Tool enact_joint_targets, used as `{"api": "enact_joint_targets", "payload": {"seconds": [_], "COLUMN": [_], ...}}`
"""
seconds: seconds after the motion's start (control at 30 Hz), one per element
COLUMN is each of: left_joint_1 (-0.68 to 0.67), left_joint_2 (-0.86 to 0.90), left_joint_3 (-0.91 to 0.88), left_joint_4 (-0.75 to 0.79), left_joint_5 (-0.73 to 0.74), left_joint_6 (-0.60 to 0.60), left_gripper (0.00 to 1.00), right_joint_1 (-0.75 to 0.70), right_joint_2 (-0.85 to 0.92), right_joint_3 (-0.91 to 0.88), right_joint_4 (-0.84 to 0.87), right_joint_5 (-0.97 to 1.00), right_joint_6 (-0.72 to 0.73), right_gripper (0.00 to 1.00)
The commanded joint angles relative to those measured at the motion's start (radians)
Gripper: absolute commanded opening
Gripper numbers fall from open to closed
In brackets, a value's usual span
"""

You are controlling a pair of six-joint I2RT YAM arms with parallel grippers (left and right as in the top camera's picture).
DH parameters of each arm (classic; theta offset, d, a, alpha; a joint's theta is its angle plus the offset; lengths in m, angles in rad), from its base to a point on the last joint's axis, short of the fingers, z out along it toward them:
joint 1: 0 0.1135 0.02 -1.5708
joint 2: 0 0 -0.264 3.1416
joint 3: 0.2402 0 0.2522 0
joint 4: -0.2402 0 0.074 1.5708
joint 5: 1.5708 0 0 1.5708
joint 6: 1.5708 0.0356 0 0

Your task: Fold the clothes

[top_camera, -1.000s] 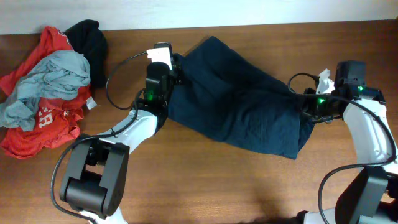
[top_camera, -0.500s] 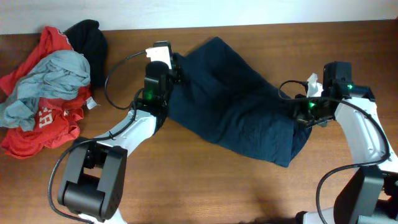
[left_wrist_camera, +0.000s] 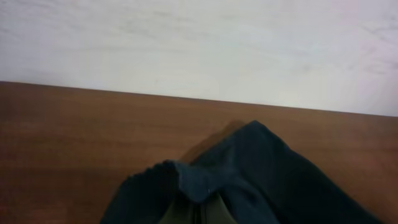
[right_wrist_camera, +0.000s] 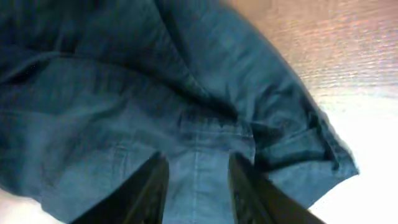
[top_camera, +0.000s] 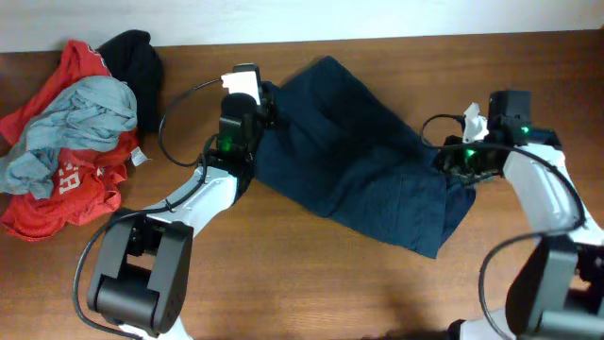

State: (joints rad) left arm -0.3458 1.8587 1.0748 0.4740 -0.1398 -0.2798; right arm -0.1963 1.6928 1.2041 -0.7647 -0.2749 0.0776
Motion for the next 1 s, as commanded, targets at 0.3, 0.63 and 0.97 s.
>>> {"api": "enact_joint_targets", "payload": {"seconds": [0.3, 0.63, 0.97], "left_joint_1": [-0.001, -0.001, -0.001], "left_joint_2": [-0.031, -0.031, -0.031], "left_joint_3": [0.012, 0.012, 0.012], "left_joint_4": [-0.026, -0.026, -0.026], "left_joint_5": [-0.011, -0.011, -0.011], "left_joint_6": [0.005, 0.005, 0.005], "left_gripper": [0.01, 0.01, 0.01], "right_joint_1": [0.006, 0.006, 0.006], "right_joint_2": [0.181, 0.182, 0.182], "right_joint_3": [-0.017, -0.017, -0.017], "right_joint_4": [0.089, 0.095, -0.017], "right_joint_5": [0.022, 0.013, -0.008], "right_joint_6": [-0.084, -0.09, -0.093], "right_gripper": [0.38, 0.44, 0.44]}}
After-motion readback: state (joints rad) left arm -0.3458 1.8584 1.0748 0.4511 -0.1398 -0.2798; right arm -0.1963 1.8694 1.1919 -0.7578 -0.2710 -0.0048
